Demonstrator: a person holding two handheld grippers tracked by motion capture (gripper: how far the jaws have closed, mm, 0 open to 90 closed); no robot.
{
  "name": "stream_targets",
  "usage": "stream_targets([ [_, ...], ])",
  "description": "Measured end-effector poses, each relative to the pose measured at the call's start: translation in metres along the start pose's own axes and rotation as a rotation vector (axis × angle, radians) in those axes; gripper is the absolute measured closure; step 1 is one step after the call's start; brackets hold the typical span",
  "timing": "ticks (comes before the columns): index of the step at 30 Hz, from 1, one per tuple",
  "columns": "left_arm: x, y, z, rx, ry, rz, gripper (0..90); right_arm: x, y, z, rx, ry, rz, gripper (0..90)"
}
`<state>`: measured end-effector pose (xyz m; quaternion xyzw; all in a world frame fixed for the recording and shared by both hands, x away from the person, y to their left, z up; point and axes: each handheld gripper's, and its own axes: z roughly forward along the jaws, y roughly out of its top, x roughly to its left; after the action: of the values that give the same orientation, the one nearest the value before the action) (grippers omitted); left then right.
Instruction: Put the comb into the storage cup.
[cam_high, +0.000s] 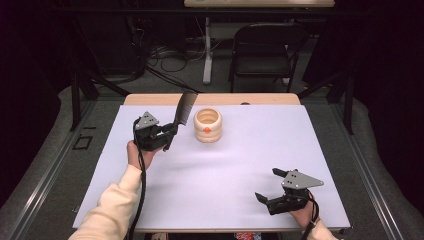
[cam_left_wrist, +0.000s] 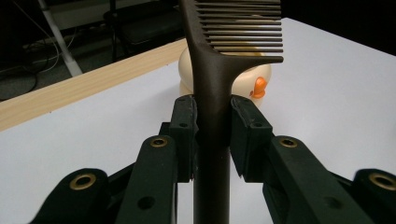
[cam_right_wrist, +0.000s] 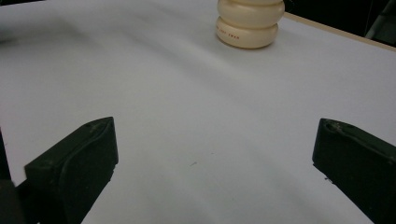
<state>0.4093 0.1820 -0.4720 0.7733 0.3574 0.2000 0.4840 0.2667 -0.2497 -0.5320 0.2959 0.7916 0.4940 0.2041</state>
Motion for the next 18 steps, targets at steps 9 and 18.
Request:
stream_targets([
  [9, -0.003, 0.009, 0.004, -0.006, -0.012, 0.006, 72.0, 0.0, 0.0, 0.0, 0.0, 0.0, -0.001, 0.0],
  [18, -0.007, 0.015, 0.008, -0.004, -0.016, 0.013, 72.0, 0.0, 0.001, 0.001, 0.002, 0.006, -0.007, 0.0],
])
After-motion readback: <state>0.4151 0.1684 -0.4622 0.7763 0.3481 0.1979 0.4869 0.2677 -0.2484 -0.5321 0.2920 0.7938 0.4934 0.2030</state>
